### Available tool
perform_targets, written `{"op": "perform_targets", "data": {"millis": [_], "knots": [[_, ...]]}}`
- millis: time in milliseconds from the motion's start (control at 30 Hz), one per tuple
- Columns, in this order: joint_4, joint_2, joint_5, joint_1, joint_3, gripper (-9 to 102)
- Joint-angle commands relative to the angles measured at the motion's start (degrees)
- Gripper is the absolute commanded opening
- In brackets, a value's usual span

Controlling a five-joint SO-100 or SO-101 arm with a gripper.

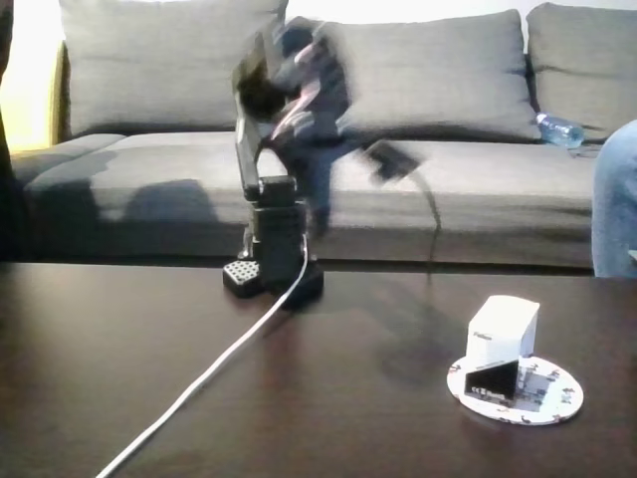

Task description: Grasp a servo box and put it on the zirlivani.

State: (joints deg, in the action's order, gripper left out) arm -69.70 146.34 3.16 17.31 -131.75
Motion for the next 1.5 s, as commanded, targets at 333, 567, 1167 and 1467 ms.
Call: {"op": "perform_targets", "data": {"millis": [333,567,1167,1467], "knots": [[-9.2,44.2,3.2,-7.5,-35.6,0],[-8.9,46.0,3.4,-3.5,-38.4,0],[-8.8,46.0,3.7,-2.1,-38.4,0],[-8.8,46.0,3.7,-2.1,-38.4,0]]}}
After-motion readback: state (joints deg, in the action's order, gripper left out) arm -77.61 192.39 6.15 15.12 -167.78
